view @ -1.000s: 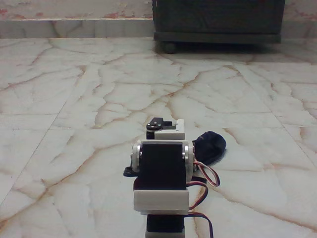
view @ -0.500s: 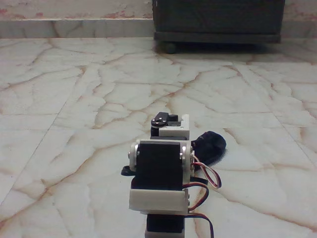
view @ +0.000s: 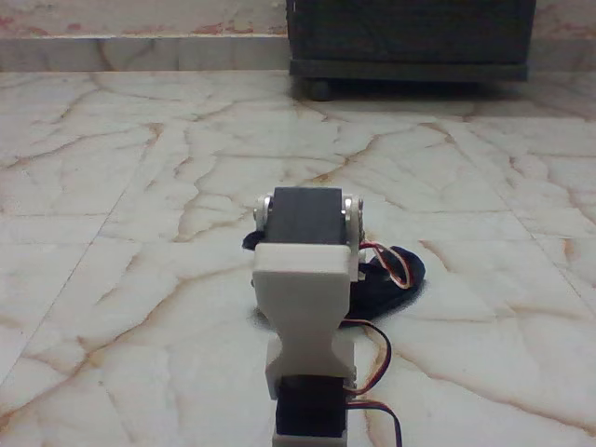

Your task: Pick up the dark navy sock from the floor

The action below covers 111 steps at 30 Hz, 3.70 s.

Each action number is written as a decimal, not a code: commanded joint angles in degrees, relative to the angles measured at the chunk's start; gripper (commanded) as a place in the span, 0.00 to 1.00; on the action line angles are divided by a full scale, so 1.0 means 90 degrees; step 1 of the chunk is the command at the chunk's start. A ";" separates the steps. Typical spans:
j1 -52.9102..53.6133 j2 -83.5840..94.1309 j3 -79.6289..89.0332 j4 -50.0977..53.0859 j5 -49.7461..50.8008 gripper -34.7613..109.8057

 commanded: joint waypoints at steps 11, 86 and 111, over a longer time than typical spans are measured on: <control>0.0010 -0.2402 -0.3389 0.2314 0.2324 0.24; -0.0361 -0.6406 -0.6924 0.3877 0.6826 0.24; -0.0635 -0.0566 -0.0088 0.1523 0.2783 0.24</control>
